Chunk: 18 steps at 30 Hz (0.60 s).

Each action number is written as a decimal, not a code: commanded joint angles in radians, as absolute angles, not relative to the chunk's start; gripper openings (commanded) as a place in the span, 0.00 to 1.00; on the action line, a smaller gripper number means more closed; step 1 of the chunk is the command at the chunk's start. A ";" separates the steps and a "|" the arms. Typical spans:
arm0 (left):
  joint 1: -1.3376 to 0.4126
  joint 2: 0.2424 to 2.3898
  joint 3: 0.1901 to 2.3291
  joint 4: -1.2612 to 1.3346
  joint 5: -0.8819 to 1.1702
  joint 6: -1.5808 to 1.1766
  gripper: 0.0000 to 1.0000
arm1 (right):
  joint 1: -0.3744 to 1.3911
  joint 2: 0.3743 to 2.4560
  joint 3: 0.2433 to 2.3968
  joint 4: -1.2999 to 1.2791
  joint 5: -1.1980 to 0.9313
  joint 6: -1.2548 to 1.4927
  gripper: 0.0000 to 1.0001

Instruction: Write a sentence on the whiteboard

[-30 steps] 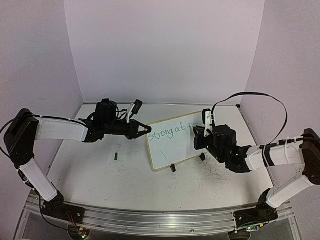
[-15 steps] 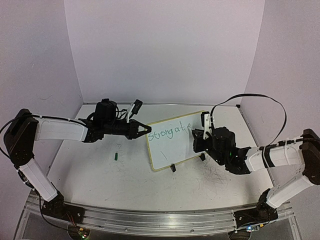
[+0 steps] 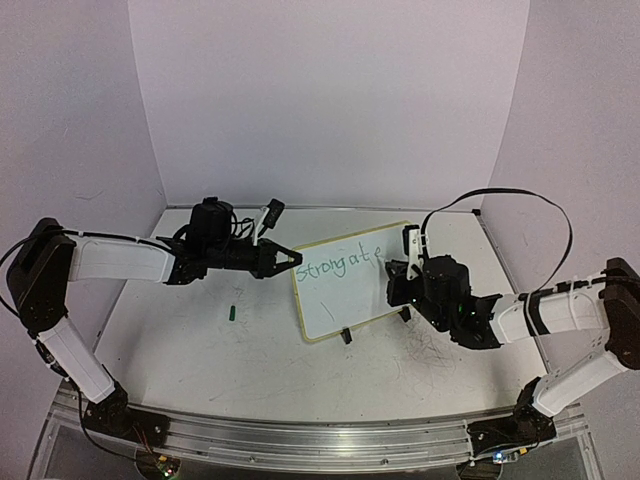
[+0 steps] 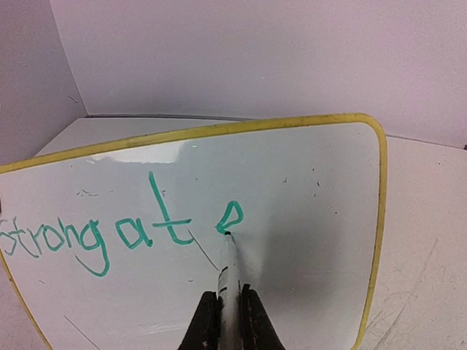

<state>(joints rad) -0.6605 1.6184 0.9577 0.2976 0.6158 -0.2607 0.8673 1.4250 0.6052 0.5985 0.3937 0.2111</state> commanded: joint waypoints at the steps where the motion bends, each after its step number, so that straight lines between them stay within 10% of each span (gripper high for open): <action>1: -0.663 1.565 0.974 0.344 0.594 -0.202 0.00 | 0.866 1.426 0.604 0.555 0.430 0.220 0.00; 18: -0.663 1.575 0.980 0.342 0.594 -0.202 0.00 | 0.852 1.271 0.573 0.570 0.364 0.113 0.00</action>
